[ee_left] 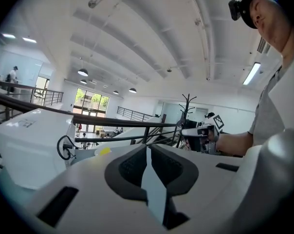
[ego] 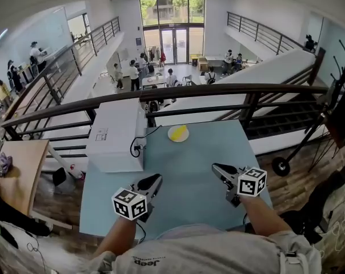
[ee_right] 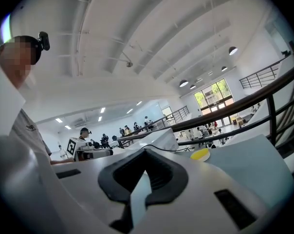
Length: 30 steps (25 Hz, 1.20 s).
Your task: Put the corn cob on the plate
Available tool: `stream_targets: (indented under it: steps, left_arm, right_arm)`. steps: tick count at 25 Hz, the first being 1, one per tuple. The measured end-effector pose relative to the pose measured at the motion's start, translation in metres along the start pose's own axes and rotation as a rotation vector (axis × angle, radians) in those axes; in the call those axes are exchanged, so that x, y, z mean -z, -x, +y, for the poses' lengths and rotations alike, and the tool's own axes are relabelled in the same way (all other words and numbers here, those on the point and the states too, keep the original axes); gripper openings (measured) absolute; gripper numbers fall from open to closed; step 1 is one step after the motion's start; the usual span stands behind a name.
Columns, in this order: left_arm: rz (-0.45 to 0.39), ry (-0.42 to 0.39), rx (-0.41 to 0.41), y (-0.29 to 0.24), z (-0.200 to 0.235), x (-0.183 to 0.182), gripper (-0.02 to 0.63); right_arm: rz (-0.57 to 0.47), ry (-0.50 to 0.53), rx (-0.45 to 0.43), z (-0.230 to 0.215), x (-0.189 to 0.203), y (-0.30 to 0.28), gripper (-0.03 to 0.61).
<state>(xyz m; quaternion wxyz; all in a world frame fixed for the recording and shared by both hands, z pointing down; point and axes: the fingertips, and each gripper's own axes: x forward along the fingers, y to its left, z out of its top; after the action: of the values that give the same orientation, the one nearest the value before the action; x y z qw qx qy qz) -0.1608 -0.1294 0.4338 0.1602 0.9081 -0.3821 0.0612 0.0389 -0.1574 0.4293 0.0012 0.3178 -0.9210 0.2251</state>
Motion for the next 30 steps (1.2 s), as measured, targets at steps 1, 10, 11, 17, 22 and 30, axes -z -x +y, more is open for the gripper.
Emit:
stream_targets:
  steps: [1, 10, 11, 17, 22, 30]
  left_arm:
    - [-0.007, -0.003, -0.011, 0.004, -0.014, 0.002, 0.046]
    - [-0.020, 0.085, -0.118, 0.011, -0.132, 0.041, 0.046]
    - [-0.023, 0.100, -0.123, 0.011, -0.141, 0.043, 0.046]
    - [0.005, 0.090, -0.151, 0.011, -0.157, 0.051, 0.046]
    - [0.009, 0.075, -0.122, 0.013, -0.172, 0.043, 0.046]
    - [-0.002, 0.050, -0.045, 0.058, -0.147, 0.038, 0.046]
  right_arm:
    - [-0.002, 0.001, -0.009, 0.002, 0.001, 0.012, 0.017]
    - [0.048, 0.022, -0.124, 0.003, 0.026, 0.110, 0.017]
    - [0.053, 0.024, -0.134, 0.002, 0.029, 0.115, 0.017]
    - [0.061, 0.003, -0.194, 0.006, 0.051, 0.119, 0.017]
    - [0.082, -0.012, -0.188, 0.021, 0.062, 0.135, 0.017]
    - [0.051, -0.022, -0.077, 0.055, 0.069, 0.129, 0.017]
